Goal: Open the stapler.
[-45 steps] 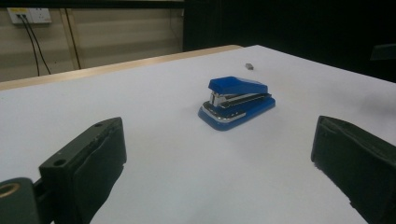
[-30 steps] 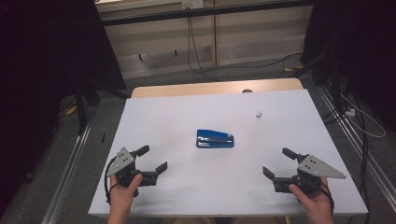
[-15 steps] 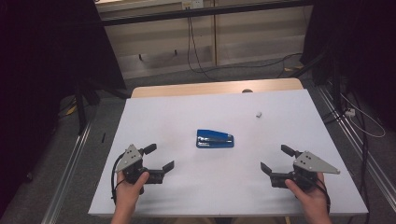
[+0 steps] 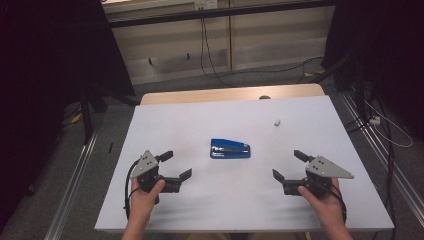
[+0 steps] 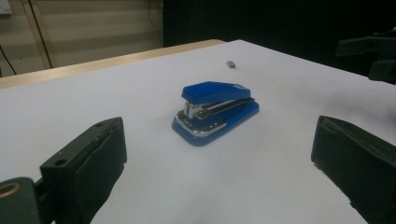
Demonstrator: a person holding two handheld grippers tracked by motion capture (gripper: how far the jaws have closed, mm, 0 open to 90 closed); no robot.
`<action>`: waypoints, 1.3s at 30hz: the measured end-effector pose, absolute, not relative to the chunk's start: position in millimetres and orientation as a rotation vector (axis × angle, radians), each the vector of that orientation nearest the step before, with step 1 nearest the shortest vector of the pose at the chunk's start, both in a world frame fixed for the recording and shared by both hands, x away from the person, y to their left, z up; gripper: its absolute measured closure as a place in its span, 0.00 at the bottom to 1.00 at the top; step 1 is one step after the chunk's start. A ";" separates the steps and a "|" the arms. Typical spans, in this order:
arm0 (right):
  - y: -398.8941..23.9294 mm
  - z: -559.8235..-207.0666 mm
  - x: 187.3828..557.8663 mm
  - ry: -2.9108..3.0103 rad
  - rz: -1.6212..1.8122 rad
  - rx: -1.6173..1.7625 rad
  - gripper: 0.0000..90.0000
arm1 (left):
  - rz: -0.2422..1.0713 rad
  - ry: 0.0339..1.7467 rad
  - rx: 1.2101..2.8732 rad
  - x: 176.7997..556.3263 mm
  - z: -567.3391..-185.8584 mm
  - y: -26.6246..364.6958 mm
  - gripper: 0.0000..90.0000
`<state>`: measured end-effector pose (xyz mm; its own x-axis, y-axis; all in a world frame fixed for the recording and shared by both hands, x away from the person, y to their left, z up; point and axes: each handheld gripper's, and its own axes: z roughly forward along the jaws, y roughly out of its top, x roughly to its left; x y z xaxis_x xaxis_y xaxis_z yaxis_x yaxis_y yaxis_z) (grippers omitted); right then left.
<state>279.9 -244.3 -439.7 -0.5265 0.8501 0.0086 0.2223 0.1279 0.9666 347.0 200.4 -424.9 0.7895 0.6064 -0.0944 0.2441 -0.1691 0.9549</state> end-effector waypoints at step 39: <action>-223.8 -439.4 315.4 1.879 1.421 1.000 0.06 | 0.297 0.637 1.811 389.0 -424.9 159.2 0.04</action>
